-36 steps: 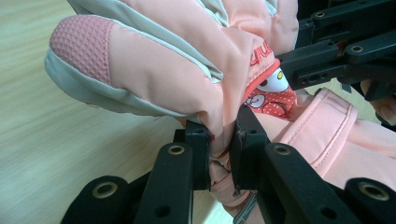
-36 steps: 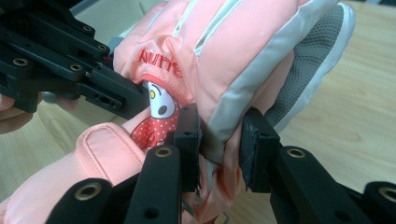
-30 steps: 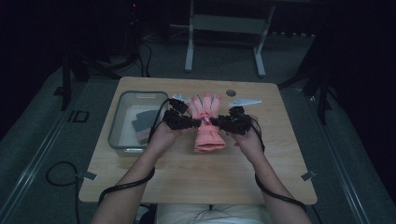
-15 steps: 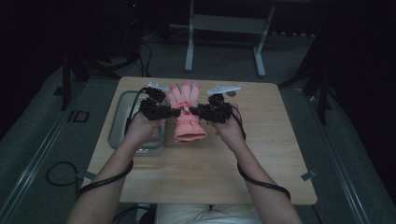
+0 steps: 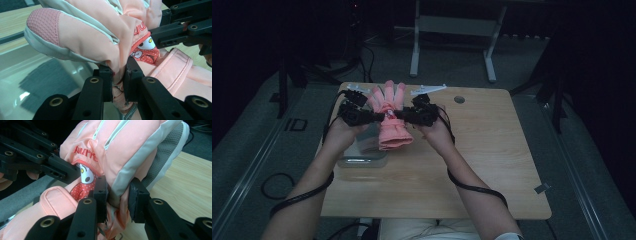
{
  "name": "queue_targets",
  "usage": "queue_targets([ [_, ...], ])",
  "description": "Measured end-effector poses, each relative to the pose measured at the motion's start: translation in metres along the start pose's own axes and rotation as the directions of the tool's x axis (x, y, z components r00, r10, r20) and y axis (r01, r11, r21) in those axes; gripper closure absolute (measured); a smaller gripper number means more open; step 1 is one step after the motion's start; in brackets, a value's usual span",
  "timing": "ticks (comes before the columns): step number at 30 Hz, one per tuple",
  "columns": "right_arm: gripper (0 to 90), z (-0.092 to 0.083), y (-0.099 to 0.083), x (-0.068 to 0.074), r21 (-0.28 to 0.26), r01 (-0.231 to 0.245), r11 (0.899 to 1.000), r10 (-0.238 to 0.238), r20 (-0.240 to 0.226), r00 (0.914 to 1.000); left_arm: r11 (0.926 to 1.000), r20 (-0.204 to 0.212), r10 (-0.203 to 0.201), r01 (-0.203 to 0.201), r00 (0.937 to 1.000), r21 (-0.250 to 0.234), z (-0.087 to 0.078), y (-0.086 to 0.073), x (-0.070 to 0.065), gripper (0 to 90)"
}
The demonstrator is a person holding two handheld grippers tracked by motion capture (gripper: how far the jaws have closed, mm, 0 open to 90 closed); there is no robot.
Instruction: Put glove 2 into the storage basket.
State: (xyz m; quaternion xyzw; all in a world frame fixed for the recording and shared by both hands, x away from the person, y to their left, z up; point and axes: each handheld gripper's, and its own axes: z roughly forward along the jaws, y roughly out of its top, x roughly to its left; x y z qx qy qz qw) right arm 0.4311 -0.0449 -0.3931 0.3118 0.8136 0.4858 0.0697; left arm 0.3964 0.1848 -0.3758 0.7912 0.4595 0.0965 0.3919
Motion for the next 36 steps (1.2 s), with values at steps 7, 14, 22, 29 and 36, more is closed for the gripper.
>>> queue_targets([
  [7, 71.2, 0.027, 0.012, 0.015, 0.005, 0.010, 1.000, -0.010, -0.036, 0.9993, 0.9995, -0.054, -0.027, 0.028, 0.9981, 0.012, -0.019, -0.009, 0.020, 79.0],
  [14, 71.2, 0.050, 0.021, 0.023, 0.019, 0.023, 1.000, -0.022, -0.066, 0.9976, 0.9984, -0.095, -0.053, 0.054, 0.9941, 0.013, -0.029, -0.017, 0.036, 79.0],
  [22, 71.2, 0.082, 0.024, 0.023, 0.028, 0.003, 1.000, 0.000, -0.076, 0.9971, 0.9941, -0.155, -0.107, 0.108, 0.9820, -0.001, -0.022, -0.025, 0.054, 79.0],
  [29, 71.1, 0.104, 0.013, 0.016, 0.062, -0.018, 0.998, 0.023, -0.072, 0.9971, 0.9898, -0.159, -0.132, 0.139, 0.9784, 0.030, -0.008, -0.033, 0.067, 79.0],
  [36, 71.0, 0.120, -0.002, 0.008, 0.108, -0.030, 0.994, 0.036, -0.052, 0.9980, 0.9809, -0.142, -0.177, 0.186, 0.9739, 0.055, 0.018, -0.048, 0.078, 78.9],
])
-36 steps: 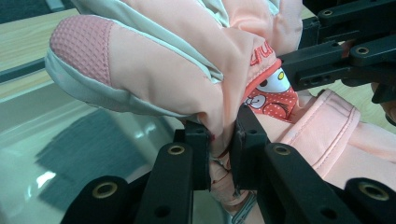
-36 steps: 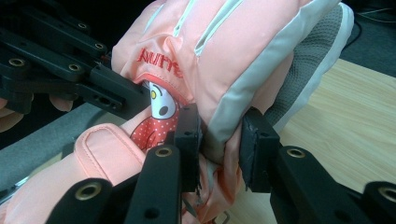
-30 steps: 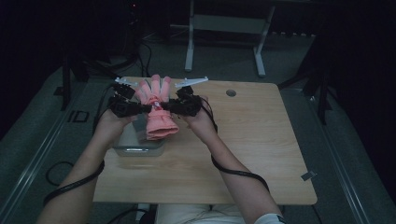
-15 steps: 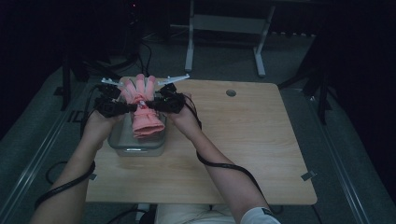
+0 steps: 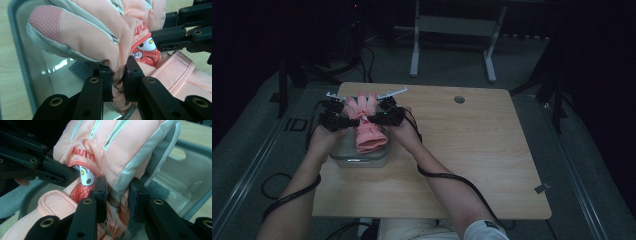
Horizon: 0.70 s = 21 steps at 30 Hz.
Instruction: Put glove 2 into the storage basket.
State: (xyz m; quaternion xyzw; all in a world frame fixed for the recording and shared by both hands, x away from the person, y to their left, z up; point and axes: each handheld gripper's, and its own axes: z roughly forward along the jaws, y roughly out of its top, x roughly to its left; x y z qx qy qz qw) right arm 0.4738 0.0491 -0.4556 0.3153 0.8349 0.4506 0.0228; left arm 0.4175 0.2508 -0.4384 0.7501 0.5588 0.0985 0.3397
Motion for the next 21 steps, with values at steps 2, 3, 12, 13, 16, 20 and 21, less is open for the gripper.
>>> queue_targets([
  [2, 71.0, 0.002, -0.002, -0.001, 0.006, -0.003, 1.000, 0.003, -0.001, 1.0000, 1.0000, 0.004, -0.004, 0.004, 1.0000, 0.006, 0.002, -0.001, 0.001, 78.9],
  [3, 71.0, 0.002, -0.002, -0.001, 0.006, -0.003, 1.000, 0.003, -0.001, 1.0000, 1.0000, 0.004, -0.004, 0.004, 1.0000, 0.006, 0.002, -0.001, 0.001, 78.9],
  [12, 70.3, 0.014, -0.017, -0.006, 0.061, -0.004, 0.998, 0.005, -0.004, 1.0000, 0.9988, 0.008, -0.029, 0.028, 0.9996, 0.041, 0.020, -0.017, 0.005, 78.7],
  [13, 70.2, 0.016, -0.018, -0.005, 0.067, -0.003, 0.998, 0.004, -0.001, 1.0000, 0.9985, 0.008, -0.033, 0.033, 0.9994, 0.044, 0.022, -0.020, 0.006, 78.6],
  [16, 69.6, 0.020, -0.021, -0.005, 0.082, 0.000, 0.997, -0.001, 0.011, 0.9999, 0.9978, 0.007, -0.047, 0.047, 0.9988, 0.047, 0.027, -0.024, 0.009, 78.5],
  [20, 68.6, 0.024, -0.022, -0.008, 0.084, -0.015, 0.996, 0.014, 0.013, 0.9998, 0.9984, -0.024, -0.036, 0.037, 0.9991, 0.042, 0.030, -0.024, 0.007, 77.1],
  [21, 68.2, 0.024, -0.021, -0.008, 0.086, -0.018, 0.996, 0.017, 0.014, 0.9998, 0.9985, -0.034, -0.030, 0.031, 0.9990, 0.044, 0.030, -0.024, 0.006, 76.4],
])
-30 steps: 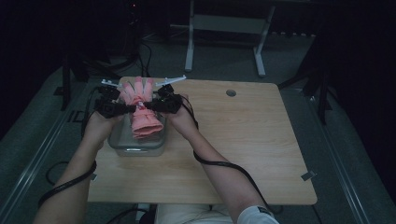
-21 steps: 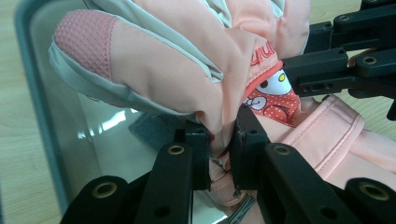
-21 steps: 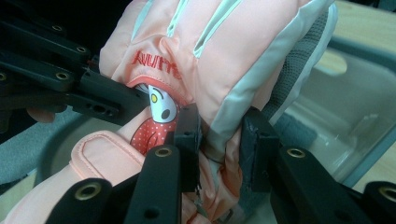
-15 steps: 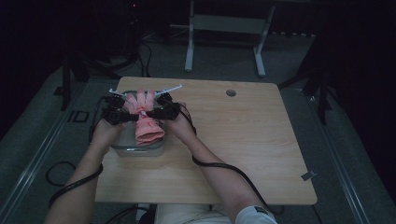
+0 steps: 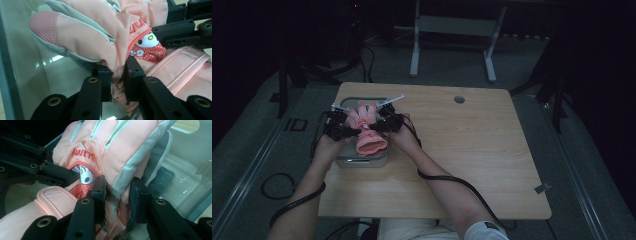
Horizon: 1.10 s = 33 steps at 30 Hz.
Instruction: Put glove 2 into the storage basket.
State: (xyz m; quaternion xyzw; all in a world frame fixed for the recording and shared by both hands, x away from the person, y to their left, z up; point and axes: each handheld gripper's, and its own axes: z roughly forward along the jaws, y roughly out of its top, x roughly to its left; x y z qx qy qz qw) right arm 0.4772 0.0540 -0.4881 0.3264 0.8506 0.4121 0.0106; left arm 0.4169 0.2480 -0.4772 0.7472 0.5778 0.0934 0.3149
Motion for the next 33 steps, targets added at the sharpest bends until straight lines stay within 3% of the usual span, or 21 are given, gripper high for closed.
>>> queue_targets([
  [7, 61.0, -0.003, 0.003, -0.006, 0.014, -0.019, 1.000, 0.019, 0.008, 0.9998, 1.0000, -0.029, -0.001, 0.001, 0.9996, -0.007, 0.002, 0.003, 0.000, 66.1],
  [10, 57.6, -0.009, 0.006, -0.008, 0.002, -0.008, 1.000, 0.007, 0.018, 0.9998, 0.9997, -0.043, 0.017, -0.018, 0.9989, -0.017, 0.000, 0.004, -0.002, 63.5],
  [18, 53.2, -0.026, 0.007, -0.010, -0.025, 0.003, 1.000, -0.003, 0.010, 0.9999, 0.9999, -0.058, 0.001, -0.001, 0.9983, -0.013, 0.002, 0.006, 0.000, 54.5],
  [19, 52.2, -0.030, 0.005, -0.009, -0.034, 0.015, 0.999, -0.015, 0.012, 0.9998, 0.9992, -0.096, 0.018, -0.021, 0.9952, -0.033, 0.002, 0.006, -0.001, 48.5],
  [21, 52.3, -0.033, 0.005, -0.009, -0.043, 0.016, 0.999, -0.015, 0.008, 0.9998, 0.9984, -0.109, 0.006, -0.012, 0.9941, -0.055, 0.000, 0.005, -0.001, 46.3],
  [25, 52.7, -0.041, 0.006, -0.009, -0.055, 0.027, 0.998, -0.028, -0.009, 0.9996, 0.9979, -0.112, -0.003, -0.004, 0.9938, -0.064, -0.002, 0.004, 0.002, 40.3],
  [31, 52.5, -0.051, 0.005, -0.007, -0.069, 0.044, 0.997, -0.045, -0.018, 0.9988, 0.9952, -0.087, -0.007, -0.002, 0.9962, -0.098, -0.005, 0.001, 0.005, 18.1],
  [33, 52.4, -0.052, 0.004, -0.007, -0.072, 0.044, 0.996, -0.045, -0.017, 0.9988, 0.9945, -0.088, -0.008, -0.001, 0.9961, -0.105, -0.006, 0.000, 0.005, 17.6],
])
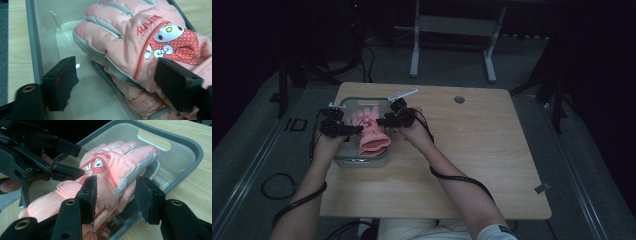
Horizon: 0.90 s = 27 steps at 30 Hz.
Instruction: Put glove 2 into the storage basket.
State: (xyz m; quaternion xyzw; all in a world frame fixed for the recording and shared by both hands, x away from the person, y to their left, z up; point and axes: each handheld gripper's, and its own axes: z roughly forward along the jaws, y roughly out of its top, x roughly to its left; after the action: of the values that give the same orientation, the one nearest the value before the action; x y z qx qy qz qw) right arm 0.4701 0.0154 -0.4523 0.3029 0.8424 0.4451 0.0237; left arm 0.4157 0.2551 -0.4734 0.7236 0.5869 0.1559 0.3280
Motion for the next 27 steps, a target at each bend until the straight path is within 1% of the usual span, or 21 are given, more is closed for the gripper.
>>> queue_targets([
  [5, 52.1, -0.003, -0.001, -0.001, -0.005, -0.001, 1.000, 0.001, 0.004, 1.0000, 1.0000, -0.005, -0.006, 0.006, 1.0000, -0.006, -0.002, -0.001, 0.003, 17.0],
  [8, 52.1, -0.006, -0.003, -0.002, -0.012, -0.001, 1.000, 0.001, 0.000, 1.0000, 0.9998, -0.008, -0.005, 0.005, 1.0000, -0.021, -0.005, -0.001, 0.005, 15.7],
  [9, 52.0, -0.007, -0.003, -0.002, -0.012, -0.004, 1.000, 0.004, -0.002, 1.0000, 0.9994, -0.006, -0.009, 0.009, 0.9999, -0.034, -0.007, -0.002, 0.006, 14.4],
  [12, 51.8, -0.009, -0.004, -0.003, -0.015, -0.002, 1.000, 0.002, -0.002, 1.0000, 0.9989, -0.013, -0.008, 0.007, 0.9999, -0.047, -0.009, -0.001, 0.006, 14.3],
  [14, 51.8, -0.010, -0.005, -0.003, -0.018, -0.003, 1.000, 0.003, -0.002, 1.0000, 0.9984, -0.009, -0.003, 0.002, 1.0000, -0.056, -0.011, -0.001, 0.006, 14.3],
  [17, 51.8, -0.013, -0.006, -0.004, -0.022, -0.007, 1.000, 0.007, -0.002, 1.0000, 0.9981, -0.012, 0.014, -0.015, 0.9998, -0.059, -0.015, 0.001, 0.004, 14.3],
  [21, 50.7, -0.018, -0.007, -0.005, -0.028, -0.003, 1.000, 0.003, -0.008, 1.0000, 0.9943, 0.004, 0.032, -0.032, 0.9995, -0.101, -0.027, 0.004, -0.001, 13.7],
  [22, 47.3, -0.022, -0.008, -0.005, -0.032, 0.000, 0.999, -0.001, -0.016, 0.9999, 0.9923, 0.014, 0.039, -0.037, 0.9992, -0.118, -0.031, 0.005, -0.004, 12.5],
  [23, 47.3, -0.022, -0.008, -0.005, -0.032, 0.000, 0.999, -0.001, -0.016, 0.9999, 0.9907, 0.022, 0.049, -0.046, 0.9986, -0.128, -0.034, 0.005, -0.007, 12.5],
  [24, 43.4, -0.027, -0.008, -0.006, -0.041, 0.005, 0.999, -0.006, -0.021, 0.9998, 0.9875, 0.035, 0.067, -0.061, 0.9971, -0.145, -0.038, 0.006, -0.012, 8.4],
  [27, 41.7, -0.029, -0.009, -0.006, -0.044, 0.005, 0.999, -0.006, -0.024, 0.9997, 0.9870, 0.042, 0.075, -0.068, 0.9963, -0.145, -0.039, 0.006, -0.015, 8.1],
])
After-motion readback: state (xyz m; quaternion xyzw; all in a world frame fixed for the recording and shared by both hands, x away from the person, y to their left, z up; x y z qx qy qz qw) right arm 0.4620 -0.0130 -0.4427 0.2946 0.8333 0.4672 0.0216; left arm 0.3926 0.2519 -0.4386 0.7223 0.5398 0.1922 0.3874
